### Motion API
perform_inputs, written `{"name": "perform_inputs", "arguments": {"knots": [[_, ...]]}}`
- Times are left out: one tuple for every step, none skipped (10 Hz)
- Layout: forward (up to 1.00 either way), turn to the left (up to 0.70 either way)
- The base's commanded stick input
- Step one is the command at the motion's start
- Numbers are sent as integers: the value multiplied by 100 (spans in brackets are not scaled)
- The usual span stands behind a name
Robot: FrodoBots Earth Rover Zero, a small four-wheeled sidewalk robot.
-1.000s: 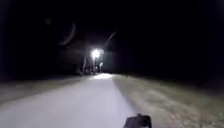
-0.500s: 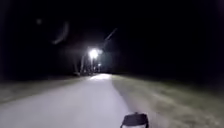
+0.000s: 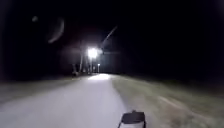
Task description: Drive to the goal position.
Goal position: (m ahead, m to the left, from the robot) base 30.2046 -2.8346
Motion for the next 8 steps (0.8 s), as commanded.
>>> {"name": "perform_inputs", "arguments": {"knots": [[100,27],[100,27],[100,27],[100,22],[100,9],[100,0],[100,0],[100,0]]}}
